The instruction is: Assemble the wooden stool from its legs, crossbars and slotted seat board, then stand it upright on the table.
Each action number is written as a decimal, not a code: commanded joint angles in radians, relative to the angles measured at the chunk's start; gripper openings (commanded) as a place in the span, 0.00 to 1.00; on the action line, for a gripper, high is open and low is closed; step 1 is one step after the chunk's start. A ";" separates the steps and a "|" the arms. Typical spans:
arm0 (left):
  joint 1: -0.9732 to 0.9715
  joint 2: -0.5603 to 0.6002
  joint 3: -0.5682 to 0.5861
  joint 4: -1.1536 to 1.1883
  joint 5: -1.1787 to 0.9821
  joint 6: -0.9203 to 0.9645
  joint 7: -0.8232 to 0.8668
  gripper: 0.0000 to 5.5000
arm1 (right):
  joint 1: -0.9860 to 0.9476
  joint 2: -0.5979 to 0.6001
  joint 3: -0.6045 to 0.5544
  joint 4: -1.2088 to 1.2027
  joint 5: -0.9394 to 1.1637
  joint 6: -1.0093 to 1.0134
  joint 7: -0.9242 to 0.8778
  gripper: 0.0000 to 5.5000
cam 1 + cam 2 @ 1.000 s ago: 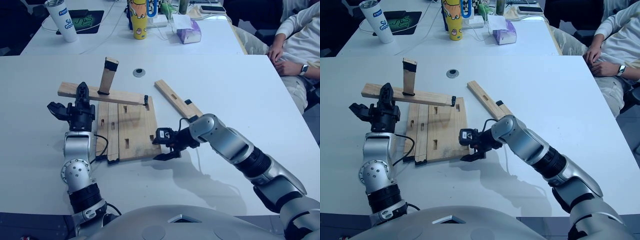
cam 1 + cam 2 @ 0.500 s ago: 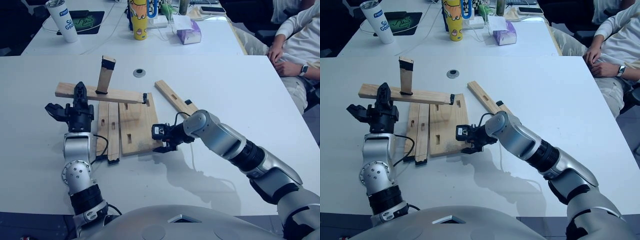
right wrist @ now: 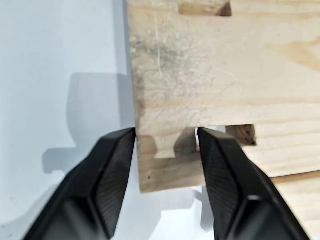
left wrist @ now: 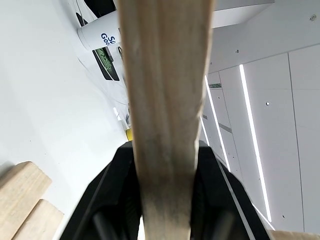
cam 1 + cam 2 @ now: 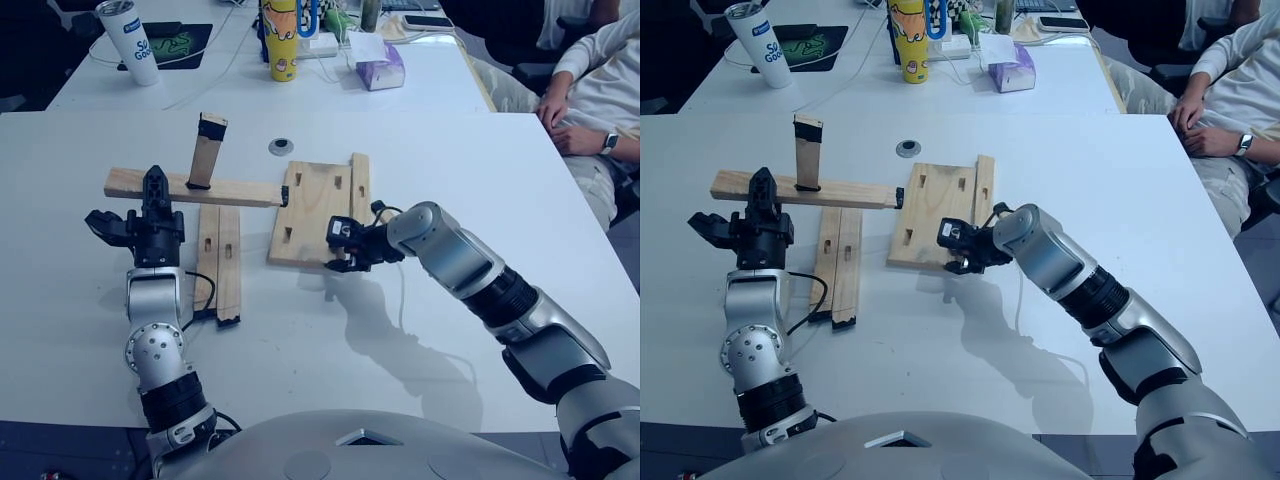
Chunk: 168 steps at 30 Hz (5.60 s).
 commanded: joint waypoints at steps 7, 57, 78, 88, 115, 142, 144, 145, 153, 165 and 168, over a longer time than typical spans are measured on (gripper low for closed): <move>-0.061 0.101 -0.003 0.030 0.068 0.044 -0.033 0.19 | 0.096 0.039 -0.011 0.030 -0.014 -0.014 -0.052 0.37; -0.121 0.197 -0.165 0.196 0.562 0.115 -0.147 0.19 | 0.252 0.178 -0.351 -0.223 0.198 0.050 -0.291 0.58; -0.016 0.246 -0.444 -0.055 0.895 0.236 -0.047 0.19 | 0.262 0.156 -0.402 -0.169 0.187 0.007 -0.345 0.58; -0.010 0.231 -0.440 -0.059 0.952 0.246 -0.058 0.19 | 0.269 0.148 -0.415 -0.148 0.182 -0.016 -0.349 0.58; -0.253 0.203 -0.217 -0.294 0.857 0.126 -0.085 0.56 | 0.268 0.150 -0.423 -0.132 0.185 -0.040 -0.347 0.58; 0.287 0.631 -0.053 -0.131 0.614 0.697 -0.467 0.56 | 0.383 0.221 -0.554 -0.155 0.173 -0.083 -0.560 0.58; 0.291 0.652 -0.058 -0.129 0.617 0.699 -0.495 0.56 | 0.397 0.226 -0.557 -0.163 0.173 -0.085 -0.571 0.58; 0.286 0.656 -0.056 -0.131 0.610 0.703 -0.508 0.56 | 0.402 0.228 -0.558 -0.164 0.173 -0.086 -0.576 0.58; 0.299 0.719 -0.102 -0.147 0.634 0.709 -0.575 0.56 | 0.421 0.246 -0.561 -0.179 0.176 -0.084 -0.594 0.58; 0.321 0.755 -0.139 -0.124 0.725 0.674 -0.589 0.56 | 0.425 0.249 -0.558 -0.192 0.177 -0.070 -0.596 0.58; 0.310 0.760 -0.136 -0.108 0.740 0.660 -0.596 0.56 | 0.424 0.247 -0.557 -0.194 0.178 -0.067 -0.595 0.58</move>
